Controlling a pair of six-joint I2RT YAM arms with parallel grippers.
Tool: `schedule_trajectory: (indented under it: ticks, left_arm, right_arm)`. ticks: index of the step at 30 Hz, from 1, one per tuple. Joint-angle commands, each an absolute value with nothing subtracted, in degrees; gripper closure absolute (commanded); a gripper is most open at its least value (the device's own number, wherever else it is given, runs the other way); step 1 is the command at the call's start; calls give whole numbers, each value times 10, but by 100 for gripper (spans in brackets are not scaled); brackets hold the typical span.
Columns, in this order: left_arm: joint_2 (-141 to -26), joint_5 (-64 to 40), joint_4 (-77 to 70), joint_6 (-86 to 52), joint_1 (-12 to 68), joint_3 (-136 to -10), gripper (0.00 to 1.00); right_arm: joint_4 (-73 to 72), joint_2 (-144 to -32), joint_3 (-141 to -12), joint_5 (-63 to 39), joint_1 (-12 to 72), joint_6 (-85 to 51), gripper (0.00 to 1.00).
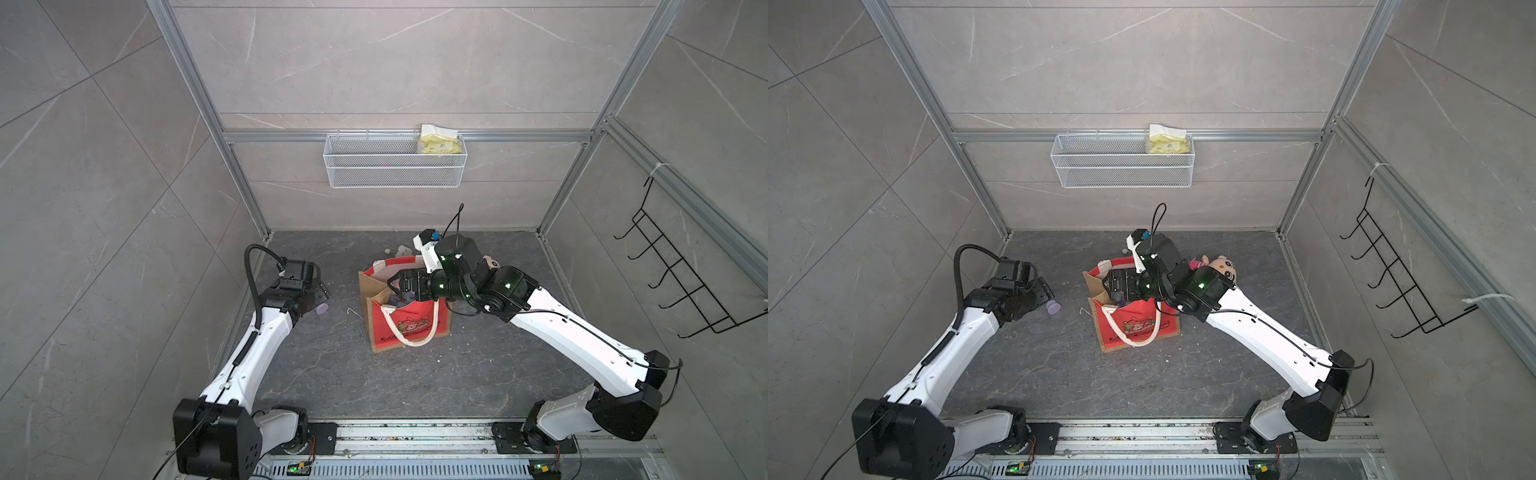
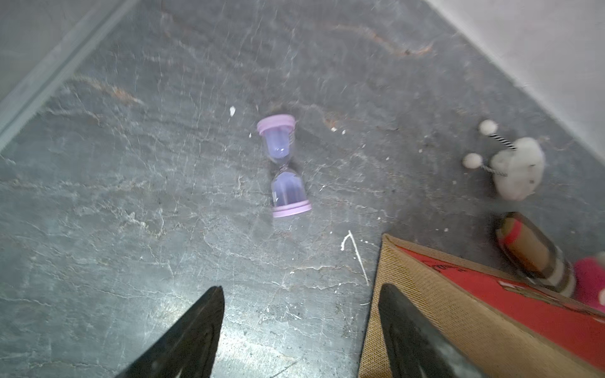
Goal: Put the hourglass into the canvas bag
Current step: Pick up the hourglass from the center of the board.
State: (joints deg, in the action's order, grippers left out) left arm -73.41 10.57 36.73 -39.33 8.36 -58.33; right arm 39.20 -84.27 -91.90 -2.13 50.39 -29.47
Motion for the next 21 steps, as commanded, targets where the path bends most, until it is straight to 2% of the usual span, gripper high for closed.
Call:
schedule_trajectory:
  ticks: [1, 6, 10, 21]
  left_arm:
    - [-775, 86, 332, -418, 70, -585, 22]
    - [-873, 74, 322, -415, 47, -619, 22]
    - [-932, 65, 330, -412, 45, -654, 22]
    - [-1007, 53, 309, -421, 46, -674, 25]
  right_arm:
    - [419, -827, -913, 5, 517, -240, 1]
    - [415, -812, -890, 21, 519, -225, 1]
    - [436, -807, -893, 77, 519, -220, 1]
    - [445, -801, -894, 98, 518, -218, 1]
